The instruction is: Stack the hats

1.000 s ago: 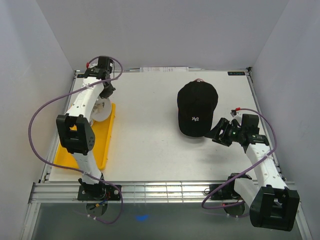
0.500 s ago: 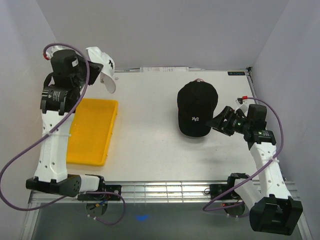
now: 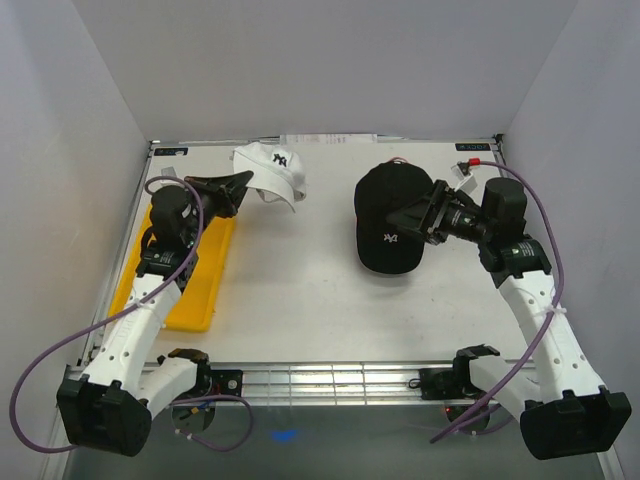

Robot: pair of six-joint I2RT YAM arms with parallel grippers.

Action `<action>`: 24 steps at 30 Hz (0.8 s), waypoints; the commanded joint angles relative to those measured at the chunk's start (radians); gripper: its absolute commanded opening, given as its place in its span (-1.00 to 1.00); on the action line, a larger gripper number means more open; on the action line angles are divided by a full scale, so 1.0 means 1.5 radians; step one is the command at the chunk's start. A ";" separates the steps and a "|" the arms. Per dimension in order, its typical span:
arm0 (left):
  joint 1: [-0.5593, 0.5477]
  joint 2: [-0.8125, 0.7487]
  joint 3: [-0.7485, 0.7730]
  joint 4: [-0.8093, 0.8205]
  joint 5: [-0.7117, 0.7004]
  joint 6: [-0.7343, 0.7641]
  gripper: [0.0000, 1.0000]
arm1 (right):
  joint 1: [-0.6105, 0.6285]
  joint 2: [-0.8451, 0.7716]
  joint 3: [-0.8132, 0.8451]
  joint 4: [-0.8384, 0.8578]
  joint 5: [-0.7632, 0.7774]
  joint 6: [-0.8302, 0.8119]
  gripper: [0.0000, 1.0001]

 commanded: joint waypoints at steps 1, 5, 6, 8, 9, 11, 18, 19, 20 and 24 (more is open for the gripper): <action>-0.028 -0.043 -0.012 0.231 0.002 -0.084 -1.00 | 0.048 0.019 0.057 0.080 0.014 0.083 0.33; -0.070 -0.027 -0.037 0.323 -0.040 -0.102 -1.00 | 0.103 0.045 0.074 0.166 0.023 0.194 0.33; -0.094 -0.022 -0.044 0.374 -0.051 -0.105 -1.00 | 0.110 0.057 0.085 0.189 0.029 0.210 0.33; -0.116 0.000 -0.063 0.424 -0.079 -0.116 -1.00 | 0.135 0.067 0.102 0.202 0.050 0.252 0.34; -0.137 0.010 -0.068 0.478 -0.086 -0.119 -1.00 | 0.142 0.078 0.119 0.219 0.057 0.269 0.35; -0.155 0.042 -0.081 0.527 -0.096 -0.128 -1.00 | 0.163 0.088 0.139 0.240 0.078 0.305 0.36; -0.210 0.100 -0.116 0.696 -0.124 -0.139 -1.00 | 0.206 0.117 0.165 0.287 0.131 0.382 0.43; -0.213 0.108 -0.117 0.714 -0.124 -0.141 -1.00 | 0.215 0.120 0.162 0.289 0.135 0.388 0.43; -0.216 0.114 -0.118 0.728 -0.124 -0.142 -1.00 | 0.220 0.123 0.156 0.301 0.136 0.391 0.43; -0.224 0.130 -0.108 0.753 -0.122 -0.141 -1.00 | 0.238 0.124 0.148 0.305 0.150 0.393 0.45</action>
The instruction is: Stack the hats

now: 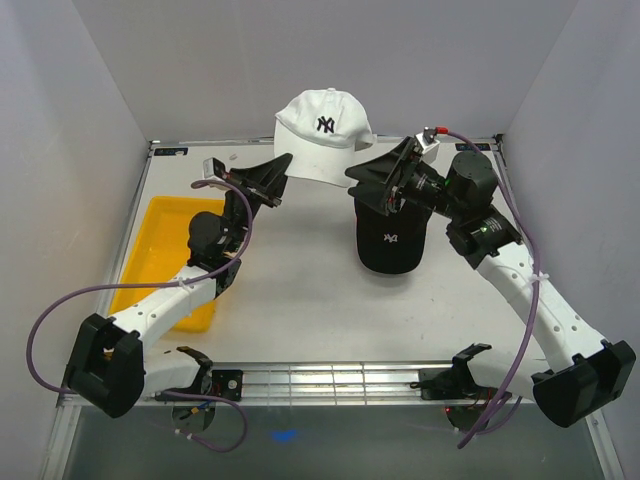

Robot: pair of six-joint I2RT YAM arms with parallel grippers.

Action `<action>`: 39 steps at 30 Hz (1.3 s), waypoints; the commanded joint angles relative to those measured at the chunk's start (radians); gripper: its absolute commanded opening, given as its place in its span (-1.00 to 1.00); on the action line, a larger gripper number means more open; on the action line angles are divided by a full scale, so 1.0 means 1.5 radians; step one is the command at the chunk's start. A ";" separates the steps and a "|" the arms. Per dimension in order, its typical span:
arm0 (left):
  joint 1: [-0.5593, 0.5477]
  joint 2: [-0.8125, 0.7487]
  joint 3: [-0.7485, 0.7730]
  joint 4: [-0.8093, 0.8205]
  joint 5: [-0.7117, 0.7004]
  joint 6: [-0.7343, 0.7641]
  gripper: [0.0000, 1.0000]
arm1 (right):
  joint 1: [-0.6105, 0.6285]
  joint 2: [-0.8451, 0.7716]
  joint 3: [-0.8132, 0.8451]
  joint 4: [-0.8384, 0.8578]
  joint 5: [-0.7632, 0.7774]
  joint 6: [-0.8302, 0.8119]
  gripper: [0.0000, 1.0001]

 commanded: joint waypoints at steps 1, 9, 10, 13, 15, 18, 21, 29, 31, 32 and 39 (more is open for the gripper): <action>-0.006 -0.011 0.017 0.100 -0.010 -0.006 -1.00 | 0.013 -0.003 0.007 0.041 0.031 0.016 0.45; -0.010 -0.001 0.009 0.131 -0.004 -0.012 -1.00 | 0.014 0.000 0.006 0.020 0.042 -0.007 0.47; -0.011 -0.001 0.009 0.132 -0.002 -0.012 -1.00 | 0.014 0.002 0.002 0.023 0.044 -0.008 0.47; -0.015 0.003 0.005 0.140 0.004 -0.013 -1.00 | 0.013 0.010 -0.002 0.034 0.042 -0.008 0.48; -0.016 0.004 0.001 0.142 0.010 -0.016 -1.00 | 0.013 0.022 0.004 0.035 0.041 -0.012 0.48; -0.019 0.005 -0.008 0.151 0.015 -0.020 -1.00 | 0.010 0.039 0.022 0.033 0.038 -0.018 0.47; -0.020 0.007 -0.015 0.155 0.023 -0.025 -1.00 | 0.004 0.048 0.036 0.026 0.032 -0.024 0.41; -0.033 0.036 -0.031 0.184 0.038 -0.026 -1.00 | -0.039 0.040 0.056 -0.017 0.016 -0.057 -0.05; -0.043 0.046 -0.032 0.196 0.035 -0.024 -1.00 | -0.049 0.038 0.054 -0.017 0.005 -0.058 -0.10; -0.046 0.057 -0.032 0.201 0.035 -0.024 -1.00 | -0.053 0.038 0.054 -0.017 0.000 -0.059 -0.12; -0.081 0.121 0.001 0.212 0.061 -0.016 -1.00 | -0.109 0.028 0.056 -0.054 -0.038 -0.090 -0.27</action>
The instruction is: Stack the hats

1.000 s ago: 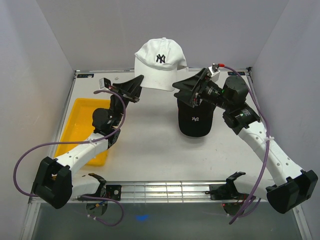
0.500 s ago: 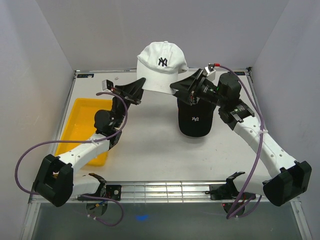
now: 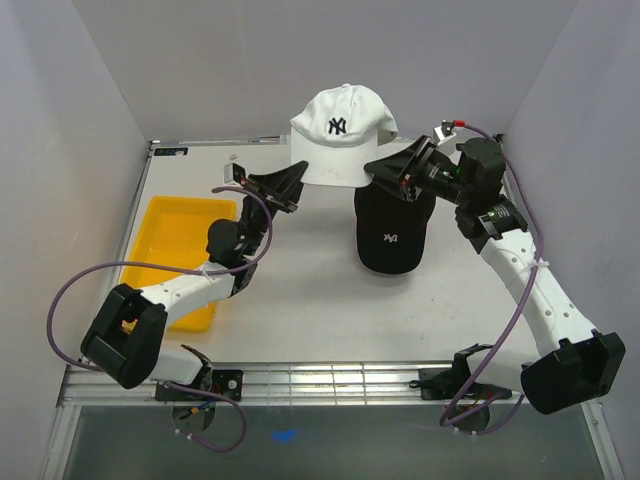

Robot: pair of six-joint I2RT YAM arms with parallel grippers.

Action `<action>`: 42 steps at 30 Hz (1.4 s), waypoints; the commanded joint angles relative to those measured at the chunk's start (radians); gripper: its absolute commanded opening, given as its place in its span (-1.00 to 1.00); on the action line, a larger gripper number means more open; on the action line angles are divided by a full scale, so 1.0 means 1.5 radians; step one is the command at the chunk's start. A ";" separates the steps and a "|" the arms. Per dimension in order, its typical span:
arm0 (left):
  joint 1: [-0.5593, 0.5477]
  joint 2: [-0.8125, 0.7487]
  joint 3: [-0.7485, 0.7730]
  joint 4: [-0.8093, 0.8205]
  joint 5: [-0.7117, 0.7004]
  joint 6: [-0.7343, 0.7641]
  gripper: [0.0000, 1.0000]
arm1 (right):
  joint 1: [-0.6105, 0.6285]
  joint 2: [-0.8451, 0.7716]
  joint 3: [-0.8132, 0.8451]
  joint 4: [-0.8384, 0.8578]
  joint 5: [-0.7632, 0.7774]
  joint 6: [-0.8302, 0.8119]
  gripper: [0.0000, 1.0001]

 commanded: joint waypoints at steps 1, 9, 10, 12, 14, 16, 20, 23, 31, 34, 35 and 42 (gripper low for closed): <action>-0.033 0.025 0.026 0.032 0.065 0.005 -1.00 | -0.038 -0.022 0.031 -0.010 -0.028 -0.041 -0.28; -0.064 0.137 0.101 0.063 0.120 0.011 -1.00 | -0.112 -0.012 0.038 -0.033 -0.105 -0.075 -0.28; -0.065 0.170 0.128 0.067 0.136 0.010 -1.00 | -0.126 -0.008 0.041 -0.034 -0.122 -0.080 -0.28; -0.068 0.200 0.156 0.070 0.151 0.008 -1.00 | -0.137 0.005 0.050 -0.039 -0.136 -0.091 -0.29; -0.070 0.244 0.194 0.074 0.171 0.007 -1.00 | -0.150 0.019 0.054 -0.040 -0.152 -0.096 -0.29; -0.073 0.270 0.216 0.079 0.180 0.006 -1.00 | -0.161 0.030 0.061 -0.042 -0.167 -0.108 -0.29; -0.073 0.328 0.285 0.068 0.219 0.013 -1.00 | -0.175 0.060 0.075 -0.047 -0.180 -0.128 -0.29; -0.073 0.366 0.335 0.043 0.235 0.020 -1.00 | -0.183 0.080 0.082 -0.050 -0.191 -0.138 -0.29; -0.072 0.427 0.372 0.029 0.258 0.027 -1.00 | -0.196 0.100 0.073 -0.054 -0.207 -0.163 -0.28; -0.071 0.440 0.372 0.045 0.266 0.025 -1.00 | -0.197 0.103 0.060 -0.053 -0.207 -0.173 -0.28; -0.071 0.447 0.372 0.048 0.268 0.023 -1.00 | -0.197 0.102 0.053 -0.054 -0.207 -0.177 -0.28; -0.072 0.467 0.357 0.069 0.279 0.014 -1.00 | -0.197 0.100 0.020 -0.057 -0.205 -0.192 -0.28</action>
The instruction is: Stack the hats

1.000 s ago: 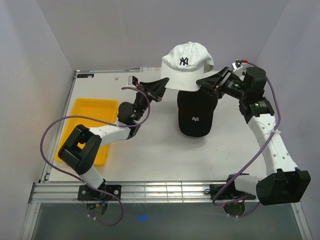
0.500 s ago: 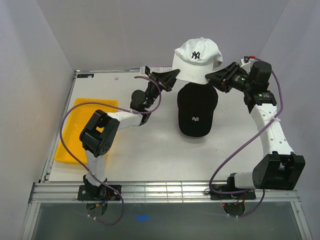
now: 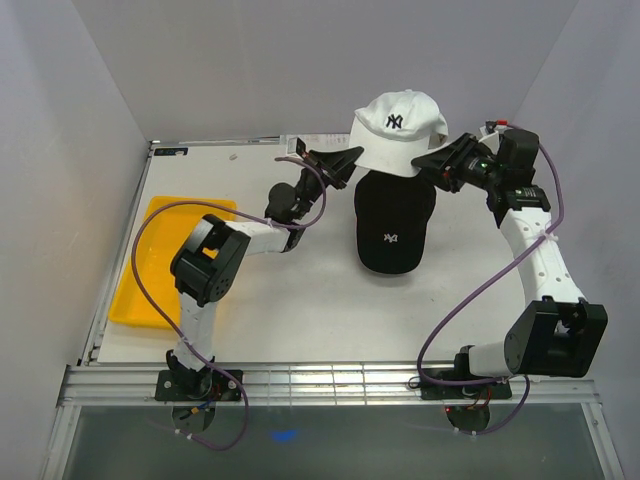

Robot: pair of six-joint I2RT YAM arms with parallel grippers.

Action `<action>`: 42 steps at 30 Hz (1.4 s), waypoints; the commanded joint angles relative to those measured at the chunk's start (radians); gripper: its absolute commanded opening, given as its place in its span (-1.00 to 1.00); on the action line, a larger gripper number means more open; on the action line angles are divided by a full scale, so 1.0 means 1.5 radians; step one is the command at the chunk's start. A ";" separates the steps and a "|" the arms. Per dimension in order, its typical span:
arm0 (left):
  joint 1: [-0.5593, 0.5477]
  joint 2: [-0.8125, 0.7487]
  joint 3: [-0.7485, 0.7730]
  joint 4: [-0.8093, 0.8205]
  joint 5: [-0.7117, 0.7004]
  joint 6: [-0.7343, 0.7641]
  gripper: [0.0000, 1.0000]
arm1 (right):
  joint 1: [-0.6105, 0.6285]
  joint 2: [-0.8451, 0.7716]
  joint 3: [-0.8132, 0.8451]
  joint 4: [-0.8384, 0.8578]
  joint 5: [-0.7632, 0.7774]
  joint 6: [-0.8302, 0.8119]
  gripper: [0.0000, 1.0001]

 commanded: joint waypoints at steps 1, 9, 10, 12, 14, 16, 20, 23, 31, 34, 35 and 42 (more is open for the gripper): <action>-0.048 0.007 -0.001 -0.021 0.164 0.029 -1.00 | 0.041 -0.005 -0.011 0.030 -0.090 -0.027 -0.28; -0.055 0.005 -0.038 0.009 0.171 0.029 -1.00 | 0.041 -0.015 -0.035 0.022 -0.087 -0.045 -0.27; -0.057 0.004 -0.046 0.014 0.170 0.029 -1.00 | 0.042 -0.018 -0.037 0.020 -0.088 -0.050 -0.27; -0.064 0.004 -0.058 0.028 0.171 0.027 -1.00 | 0.041 -0.022 -0.046 0.019 -0.090 -0.052 -0.28; -0.070 0.000 -0.067 0.039 0.170 0.028 -1.00 | 0.042 -0.031 -0.053 0.019 -0.090 -0.055 -0.28; -0.073 -0.007 -0.085 0.040 0.168 0.033 -1.00 | 0.041 -0.038 -0.057 0.016 -0.088 -0.058 -0.27; -0.084 -0.010 -0.112 0.062 0.166 0.034 -1.00 | 0.041 -0.049 -0.065 0.012 -0.087 -0.062 -0.28; -0.093 -0.010 -0.123 0.072 0.165 0.036 -1.00 | 0.039 -0.060 -0.071 0.008 -0.088 -0.066 -0.28; -0.119 -0.010 -0.142 0.085 0.163 0.048 -1.00 | 0.025 -0.089 -0.087 -0.012 -0.090 -0.083 -0.27; -0.130 -0.010 -0.156 0.093 0.159 0.052 -1.00 | 0.020 -0.098 -0.097 -0.018 -0.090 -0.091 -0.28; -0.132 -0.011 -0.160 0.095 0.157 0.053 -1.00 | 0.018 -0.100 -0.100 -0.021 -0.090 -0.093 -0.27; -0.147 -0.009 -0.194 0.118 0.145 0.058 -1.00 | 0.017 -0.122 -0.129 -0.030 -0.092 -0.105 -0.27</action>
